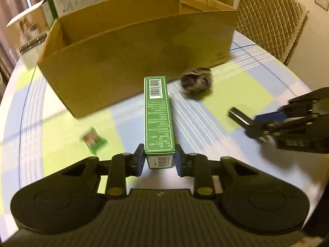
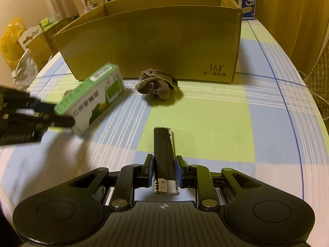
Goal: Organize objects
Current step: 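Grasp the green medicine box with the left gripper while the right holds the lighter, then hold the green medicine box and lighter raised above the table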
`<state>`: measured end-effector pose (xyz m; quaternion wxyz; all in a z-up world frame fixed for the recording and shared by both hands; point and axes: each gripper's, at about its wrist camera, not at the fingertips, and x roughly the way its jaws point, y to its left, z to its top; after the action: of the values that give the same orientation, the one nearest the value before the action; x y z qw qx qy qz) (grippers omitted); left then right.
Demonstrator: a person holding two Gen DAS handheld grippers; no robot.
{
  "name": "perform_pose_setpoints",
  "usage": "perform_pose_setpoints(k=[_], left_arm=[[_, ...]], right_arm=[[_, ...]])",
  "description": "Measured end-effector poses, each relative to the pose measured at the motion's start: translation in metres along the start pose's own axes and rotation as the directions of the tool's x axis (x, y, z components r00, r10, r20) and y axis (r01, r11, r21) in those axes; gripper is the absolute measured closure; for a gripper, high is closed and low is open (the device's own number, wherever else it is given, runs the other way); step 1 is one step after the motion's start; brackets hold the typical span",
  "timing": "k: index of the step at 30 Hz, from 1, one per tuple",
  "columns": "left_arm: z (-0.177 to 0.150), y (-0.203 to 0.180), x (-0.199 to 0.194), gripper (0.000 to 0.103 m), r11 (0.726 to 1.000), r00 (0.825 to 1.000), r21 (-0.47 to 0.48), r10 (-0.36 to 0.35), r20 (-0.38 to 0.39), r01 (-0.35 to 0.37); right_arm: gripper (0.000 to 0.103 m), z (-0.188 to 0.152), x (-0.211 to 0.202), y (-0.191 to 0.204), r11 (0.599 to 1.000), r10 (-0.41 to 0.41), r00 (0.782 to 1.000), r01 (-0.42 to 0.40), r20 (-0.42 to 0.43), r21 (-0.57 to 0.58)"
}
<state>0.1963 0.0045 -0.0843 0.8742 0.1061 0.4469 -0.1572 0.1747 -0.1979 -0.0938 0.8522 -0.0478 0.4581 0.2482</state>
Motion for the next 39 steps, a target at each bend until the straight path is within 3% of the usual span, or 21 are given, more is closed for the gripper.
perform_pose_setpoints(k=[3,6,16,23,28,31,39], left_arm=[[-0.009,-0.009,-0.008,0.077,0.999,0.999,-0.017,0.036,0.013,-0.036],[-0.007,-0.007,-0.009,0.067,0.997,0.999,-0.065,0.049,0.024,-0.047],[0.015,-0.003,0.007,0.062,0.997,0.998,-0.047,0.057,0.039,-0.055],[0.021,-0.006,0.020,0.062,0.999,0.998,-0.025,0.045,0.033,-0.044],[0.028,-0.010,0.029,0.063,0.999,0.999,0.010,0.038,0.028,-0.038],[0.031,-0.012,0.031,0.077,0.998,0.999,0.033,0.044,0.020,-0.044],[0.023,-0.016,0.025,0.078,0.998,0.998,0.008,0.057,0.000,-0.057]], right_arm=[[0.084,-0.004,-0.003,0.004,1.000,-0.009,1.000,0.009,0.012,-0.011],[0.084,-0.005,-0.003,0.005,0.999,-0.021,0.999,0.021,0.026,-0.029],[0.084,-0.004,0.004,0.009,0.997,-0.025,0.998,0.029,0.057,-0.067],[0.084,-0.002,0.010,0.020,0.988,-0.055,0.996,0.065,0.074,-0.139],[0.084,-0.001,0.010,0.018,0.992,-0.052,0.996,0.061,0.077,-0.112],[0.084,-0.001,0.009,0.016,0.994,-0.060,0.995,0.066,0.080,-0.086],[0.084,0.000,0.009,0.014,0.996,-0.054,0.995,0.060,0.081,-0.073]])
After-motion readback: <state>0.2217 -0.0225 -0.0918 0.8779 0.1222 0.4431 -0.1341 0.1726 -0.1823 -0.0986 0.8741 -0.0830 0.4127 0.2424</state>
